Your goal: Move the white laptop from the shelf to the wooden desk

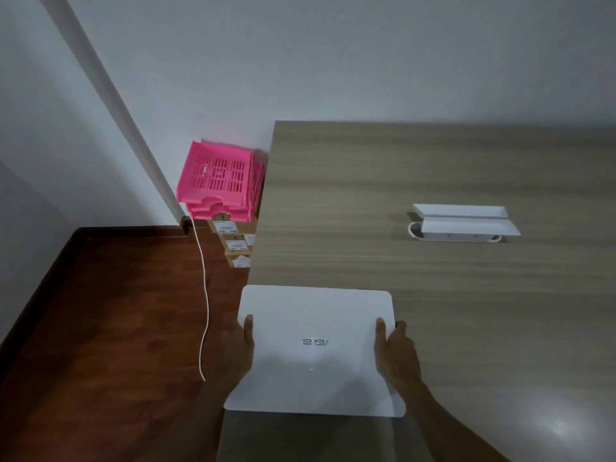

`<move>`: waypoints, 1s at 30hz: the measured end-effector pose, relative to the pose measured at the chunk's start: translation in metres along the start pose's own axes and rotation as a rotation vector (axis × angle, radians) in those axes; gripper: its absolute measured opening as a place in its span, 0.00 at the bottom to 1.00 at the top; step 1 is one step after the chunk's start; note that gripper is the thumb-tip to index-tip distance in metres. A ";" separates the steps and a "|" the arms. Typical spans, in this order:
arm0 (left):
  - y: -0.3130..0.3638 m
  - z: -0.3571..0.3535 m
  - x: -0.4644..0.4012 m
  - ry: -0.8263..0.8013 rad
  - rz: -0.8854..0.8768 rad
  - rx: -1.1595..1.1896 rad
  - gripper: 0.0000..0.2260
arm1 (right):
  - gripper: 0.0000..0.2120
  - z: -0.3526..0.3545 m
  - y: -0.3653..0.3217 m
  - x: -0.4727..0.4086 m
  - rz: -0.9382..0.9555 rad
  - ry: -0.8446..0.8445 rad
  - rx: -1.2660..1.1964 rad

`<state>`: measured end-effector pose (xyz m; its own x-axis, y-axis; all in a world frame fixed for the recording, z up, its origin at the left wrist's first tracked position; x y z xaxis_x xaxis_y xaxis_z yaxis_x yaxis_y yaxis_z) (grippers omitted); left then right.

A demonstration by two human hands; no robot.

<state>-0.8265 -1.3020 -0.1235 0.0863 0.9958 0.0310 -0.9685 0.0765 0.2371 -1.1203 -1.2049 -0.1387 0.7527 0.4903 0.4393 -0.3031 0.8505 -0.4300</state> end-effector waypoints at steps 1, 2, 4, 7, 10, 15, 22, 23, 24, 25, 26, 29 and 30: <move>0.002 0.000 -0.004 -0.010 -0.004 0.002 0.22 | 0.34 0.001 -0.002 -0.004 0.011 0.013 0.039; 0.001 -0.001 -0.006 -0.006 -0.004 0.013 0.23 | 0.35 0.001 -0.003 -0.007 0.023 0.027 0.076; 0.002 0.002 -0.008 0.009 -0.040 -0.008 0.23 | 0.36 0.001 -0.004 -0.010 0.054 0.065 0.150; 0.006 0.010 -0.007 -0.091 -0.116 0.025 0.28 | 0.39 0.002 -0.001 -0.014 0.108 0.133 0.258; 0.005 0.007 -0.008 -0.040 -0.164 -0.033 0.28 | 0.39 0.002 0.003 -0.020 0.149 0.156 0.337; 0.000 -0.008 -0.010 -0.057 -0.134 0.006 0.31 | 0.37 0.000 0.004 -0.030 0.187 0.149 0.382; -0.016 -0.026 -0.022 -0.050 -0.148 0.047 0.18 | 0.37 -0.001 0.005 -0.040 0.235 0.135 0.412; -0.019 -0.029 -0.024 -0.052 -0.150 0.061 0.18 | 0.37 -0.001 0.005 -0.041 0.233 0.123 0.413; -0.019 -0.029 -0.025 -0.080 -0.134 0.066 0.20 | 0.36 0.000 0.005 -0.040 0.222 0.110 0.421; -0.022 -0.031 -0.028 -0.104 -0.108 0.064 0.24 | 0.36 0.000 0.006 -0.041 0.217 0.096 0.422; -0.024 -0.031 -0.030 -0.120 -0.072 0.062 0.26 | 0.35 0.002 0.005 -0.039 0.210 0.082 0.431; -0.027 -0.026 -0.028 -0.149 -0.031 0.113 0.28 | 0.32 0.011 -0.002 -0.034 0.213 0.073 0.451; -0.025 -0.021 -0.024 -0.148 -0.055 0.116 0.29 | 0.30 0.016 -0.006 -0.031 0.240 0.078 0.444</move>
<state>-0.8094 -1.3267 -0.1507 0.1802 0.9713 0.1554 -0.9287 0.1159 0.3523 -1.1508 -1.2222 -0.1371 0.6676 0.6807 0.3017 -0.6793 0.7227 -0.1275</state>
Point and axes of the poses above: each hand's wrist, its own x-axis away from the middle knuckle, its own z-axis out of the back of the hand, y = z × x, the point moved 2 cm from there along -x, towards the middle knuckle, and after that the axes turned 11 degrees about -z, right-handed, at the moved point
